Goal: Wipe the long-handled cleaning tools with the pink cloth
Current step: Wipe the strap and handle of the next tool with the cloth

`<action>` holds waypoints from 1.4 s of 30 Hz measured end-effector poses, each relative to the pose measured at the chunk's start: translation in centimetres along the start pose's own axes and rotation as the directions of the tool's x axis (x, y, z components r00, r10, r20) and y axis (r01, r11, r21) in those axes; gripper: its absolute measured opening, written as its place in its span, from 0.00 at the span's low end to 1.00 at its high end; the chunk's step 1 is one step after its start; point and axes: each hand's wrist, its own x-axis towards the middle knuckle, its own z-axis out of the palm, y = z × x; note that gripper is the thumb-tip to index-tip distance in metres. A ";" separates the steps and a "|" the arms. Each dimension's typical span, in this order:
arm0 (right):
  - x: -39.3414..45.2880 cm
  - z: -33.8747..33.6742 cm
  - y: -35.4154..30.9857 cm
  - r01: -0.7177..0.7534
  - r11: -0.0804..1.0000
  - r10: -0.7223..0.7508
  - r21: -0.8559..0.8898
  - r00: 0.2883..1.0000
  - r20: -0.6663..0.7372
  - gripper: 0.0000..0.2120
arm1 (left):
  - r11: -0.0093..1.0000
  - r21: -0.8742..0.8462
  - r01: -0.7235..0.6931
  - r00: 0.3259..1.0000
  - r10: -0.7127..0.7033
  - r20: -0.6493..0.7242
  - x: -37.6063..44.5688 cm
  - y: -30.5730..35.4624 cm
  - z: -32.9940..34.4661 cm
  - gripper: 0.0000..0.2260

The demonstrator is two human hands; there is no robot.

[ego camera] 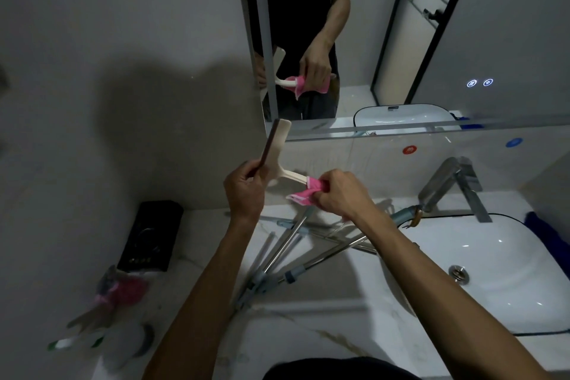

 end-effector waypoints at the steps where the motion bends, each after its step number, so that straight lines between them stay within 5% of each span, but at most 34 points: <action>1: 0.1 0.0 -0.2 0.010 1.000 -0.010 0.002 1.000 -0.013 0.07 | 0.999 0.020 -0.032 1.000 0.032 0.000 0.1 0.0 0.0 0.04; 4: -0.1 0.0 -1.1 0.044 0.999 -0.046 -0.021 0.995 -0.084 0.06 | 0.988 0.132 -0.083 0.995 0.090 -0.044 0.5 -0.2 -0.4 0.13; 7: -0.2 0.4 -1.7 0.064 0.995 -0.076 -0.074 0.983 -0.170 0.05 | 0.979 0.194 0.066 0.984 -0.032 -0.177 1.3 -0.5 -1.1 0.28; 9: -0.1 0.4 -1.9 0.060 0.993 -0.080 -0.104 0.977 -0.196 0.03 | 0.982 0.191 -0.001 0.982 0.037 -0.185 1.1 0.0 -1.2 0.23; 11: 0.0 0.3 -1.7 0.048 0.988 -0.078 -0.149 0.977 -0.198 0.04 | 0.993 0.095 -0.074 0.989 0.085 -0.119 0.7 1.0 -1.3 0.19; 13: -0.1 0.1 -1.4 0.048 0.982 -0.082 -0.184 0.980 -0.181 0.05 | 0.998 -0.057 -0.003 0.999 0.000 -0.054 0.6 1.6 -1.6 0.22; 15: -0.1 0.1 -1.0 0.062 0.977 -0.097 -0.202 0.982 -0.165 0.05 | 0.981 -0.158 0.113 0.980 -0.084 0.182 0.9 2.3 -2.4 0.18; 17: -0.1 0.2 -0.5 0.055 0.977 -0.093 -0.208 0.979 -0.182 0.07 | 0.970 -0.102 0.221 0.827 -0.131 0.547 1.5 2.8 -3.5 0.12; 19: -0.1 0.3 0.0 0.021 0.965 -0.074 -0.261 0.978 -0.195 0.09 | 0.964 0.069 0.257 0.649 -0.225 0.727 1.7 2.3 -3.7 0.12; 23: -0.1 0.9 0.3 0.054 0.953 -0.121 -0.299 0.970 -0.209 0.11 | 0.946 0.324 -0.011 0.650 -0.239 0.721 0.4 0.5 -1.2 0.08; 27: 0.1 1.4 0.4 0.153 0.940 -0.240 -0.306 0.933 -0.270 0.09 | 0.881 0.422 -0.215 0.511 -0.266 0.817 -1.2 0.3 0.9 0.07; 30: 0.3 1.5 1.4 0.228 0.935 -0.319 -0.272 0.875 -0.363 0.11 | 0.904 0.410 -0.124 0.562 -0.276 0.780 -1.2 0.5 1.4 0.06; 35: 0.1 2.1 2.0 0.176 0.967 -0.251 -0.182 0.760 -0.600 0.22 | 0.944 0.326 -0.054 0.716 -0.191 0.671 -1.9 1.1 3.0 0.02; 39: 0.2 1.4 2.3 0.263 0.962 -0.240 -0.078 0.667 -0.705 0.16 | 0.965 0.261 -0.011 0.763 -0.161 0.625 -2.5 1.5 4.2 0.04; 42: 0.2 0.9 2.3 0.311 0.950 -0.229 -0.012 0.674 -0.702 0.08 | 0.967 0.255 -0.016 0.802 -0.140 0.581 -2.8 1.4 4.5 0.02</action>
